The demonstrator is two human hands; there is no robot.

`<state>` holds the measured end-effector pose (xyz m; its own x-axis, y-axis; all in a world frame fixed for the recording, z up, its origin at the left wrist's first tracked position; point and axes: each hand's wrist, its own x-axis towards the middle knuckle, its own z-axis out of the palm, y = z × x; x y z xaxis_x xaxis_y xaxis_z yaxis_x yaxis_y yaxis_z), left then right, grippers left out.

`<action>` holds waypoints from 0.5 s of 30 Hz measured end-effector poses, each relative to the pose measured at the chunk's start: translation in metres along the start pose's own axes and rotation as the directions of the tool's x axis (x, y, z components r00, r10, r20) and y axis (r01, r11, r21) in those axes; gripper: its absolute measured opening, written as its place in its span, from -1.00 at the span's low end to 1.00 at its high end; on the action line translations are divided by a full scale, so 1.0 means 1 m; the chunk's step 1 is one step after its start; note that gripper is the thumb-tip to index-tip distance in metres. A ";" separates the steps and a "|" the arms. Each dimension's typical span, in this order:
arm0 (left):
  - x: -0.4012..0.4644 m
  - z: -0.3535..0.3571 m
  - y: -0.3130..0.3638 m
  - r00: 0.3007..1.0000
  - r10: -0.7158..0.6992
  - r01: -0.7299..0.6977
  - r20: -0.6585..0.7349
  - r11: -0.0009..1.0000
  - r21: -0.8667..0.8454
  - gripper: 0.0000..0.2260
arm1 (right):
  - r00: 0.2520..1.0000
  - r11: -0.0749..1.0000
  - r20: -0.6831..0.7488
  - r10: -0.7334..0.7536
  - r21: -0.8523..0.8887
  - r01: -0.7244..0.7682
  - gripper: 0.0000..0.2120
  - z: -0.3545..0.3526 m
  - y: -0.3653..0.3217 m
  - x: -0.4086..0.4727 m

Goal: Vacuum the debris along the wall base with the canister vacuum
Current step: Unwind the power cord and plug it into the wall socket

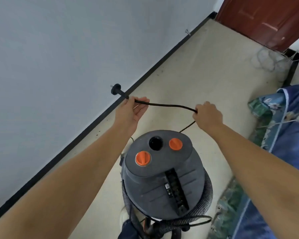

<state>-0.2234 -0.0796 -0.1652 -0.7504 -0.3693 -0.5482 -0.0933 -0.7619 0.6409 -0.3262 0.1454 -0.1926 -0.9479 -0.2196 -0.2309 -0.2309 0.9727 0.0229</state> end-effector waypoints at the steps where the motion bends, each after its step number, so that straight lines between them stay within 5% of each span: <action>1: 0.002 0.009 -0.007 1.000 -0.017 0.017 0.011 1.000 0.009 -0.83 | 0.998 0.998 0.018 0.057 -0.027 -0.057 -0.73 0.002 0.027 -0.003; 6: -0.009 0.052 -0.052 0.995 -0.089 0.086 0.047 0.994 0.065 -0.79 | 0.960 0.967 0.117 0.256 -0.025 -0.254 -0.83 0.018 0.143 -0.041; 9: -0.031 0.079 -0.081 0.991 -0.124 0.121 0.049 0.990 0.067 -0.79 | 0.943 0.944 0.095 0.318 0.067 -0.324 -0.72 0.013 0.184 -0.068; 12: -0.059 0.100 -0.101 0.991 -0.133 0.132 0.031 0.991 0.031 -0.79 | 0.950 0.951 0.130 0.285 0.089 -0.298 -0.62 -0.002 0.214 -0.091; 15: -0.088 0.106 -0.111 0.993 -0.121 0.121 -0.006 0.992 0.018 -0.77 | 0.953 0.971 0.240 0.185 0.107 -0.216 -0.75 -0.017 0.230 -0.116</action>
<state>-0.2170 0.0938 -0.1311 -0.7296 -0.2775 -0.6251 -0.1951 -0.7915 0.5792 -0.2730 0.3935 -0.1439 -0.8932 -0.0112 -0.4494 0.0039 0.9995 -0.0325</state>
